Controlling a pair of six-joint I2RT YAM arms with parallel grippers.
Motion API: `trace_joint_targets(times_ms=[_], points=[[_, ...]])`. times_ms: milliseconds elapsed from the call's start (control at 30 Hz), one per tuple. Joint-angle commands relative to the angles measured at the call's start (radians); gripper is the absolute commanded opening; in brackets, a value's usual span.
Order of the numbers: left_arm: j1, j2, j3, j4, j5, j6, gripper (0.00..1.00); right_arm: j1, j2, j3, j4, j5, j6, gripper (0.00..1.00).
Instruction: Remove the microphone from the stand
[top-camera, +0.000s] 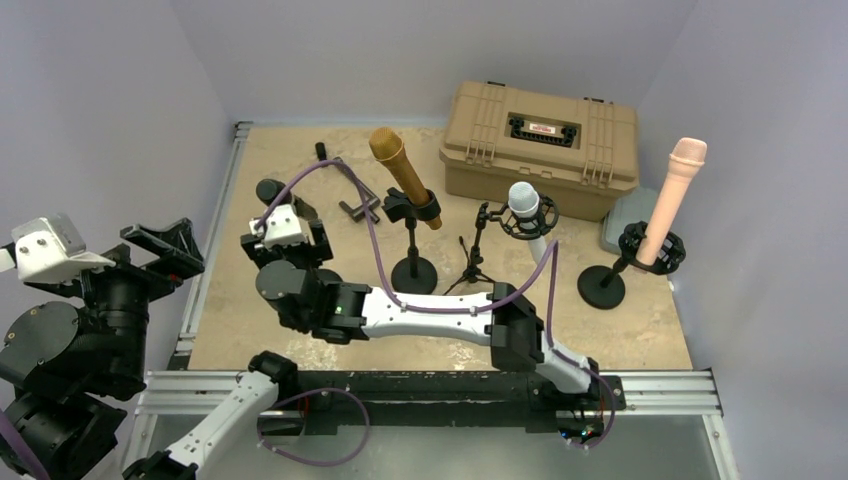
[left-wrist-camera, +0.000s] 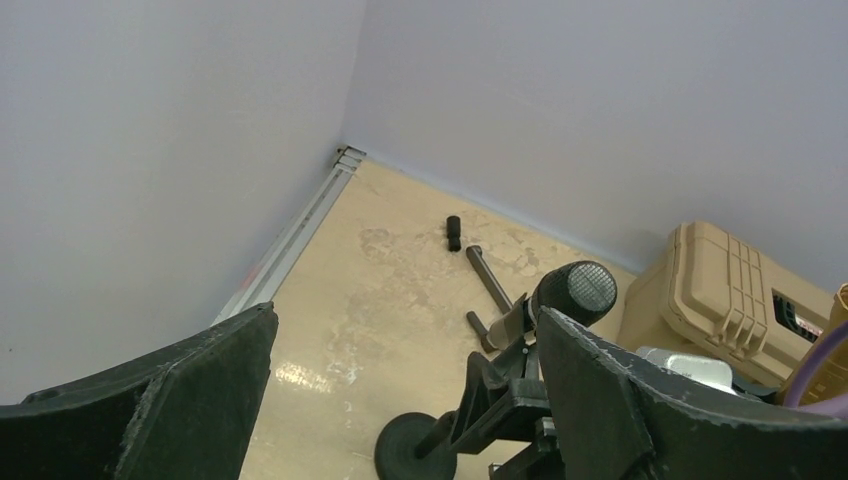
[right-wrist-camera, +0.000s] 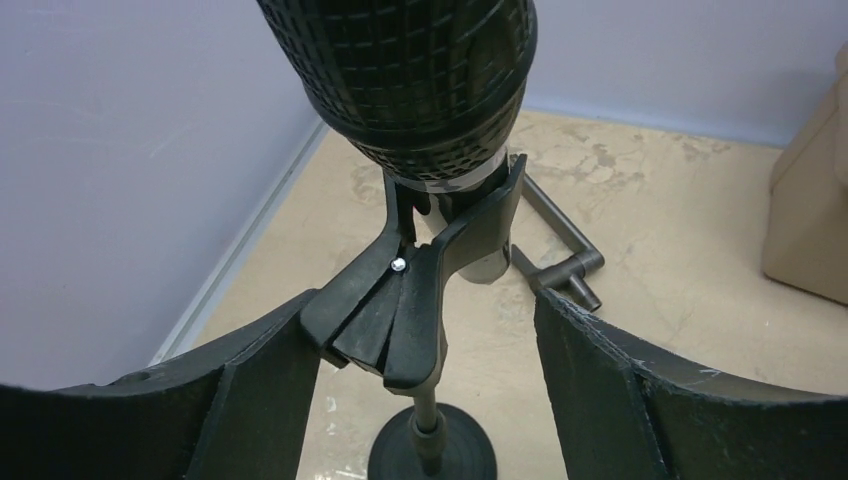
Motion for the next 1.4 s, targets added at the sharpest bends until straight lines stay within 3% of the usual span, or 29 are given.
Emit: trace_joint_targets(times_ms=[0,133,267,400,500,633,867,1067,1367], points=[[-0.005,-0.011,-0.017,0.033,0.025,0.016,0.98,-0.023,-0.037,-0.012,0.107,0.016,-0.065,0.7],[-0.005,-0.018,-0.026,0.034,0.046,0.016,0.97,-0.025,-0.107,-0.126,0.197,-0.067,-0.149,0.62],[-0.006,-0.021,-0.042,0.034,0.091,0.009,0.97,-0.03,-0.194,-0.265,0.261,-0.278,-0.235,0.56],[-0.005,-0.029,-0.064,0.04,0.125,0.01,0.97,-0.054,-0.29,-0.372,0.285,-0.373,-0.27,0.43],[-0.005,-0.035,-0.084,0.047,0.149,0.015,0.97,-0.098,-0.368,-0.467,0.274,-0.55,-0.257,0.42],[-0.005,-0.042,-0.116,0.055,0.194,0.019,0.97,-0.139,-0.447,-0.552,0.25,-0.815,-0.296,0.47],[-0.005,-0.075,-0.211,0.078,0.302,0.039,0.97,-0.201,-0.492,-0.581,0.164,-1.023,-0.325,0.57],[-0.006,-0.054,-0.238,0.106,0.501,0.07,0.98,-0.211,-0.536,-0.618,0.119,-1.1,-0.305,0.74],[-0.005,-0.009,-0.256,0.15,0.764,0.119,1.0,-0.209,-0.644,-0.693,0.036,-1.067,-0.056,0.84]])
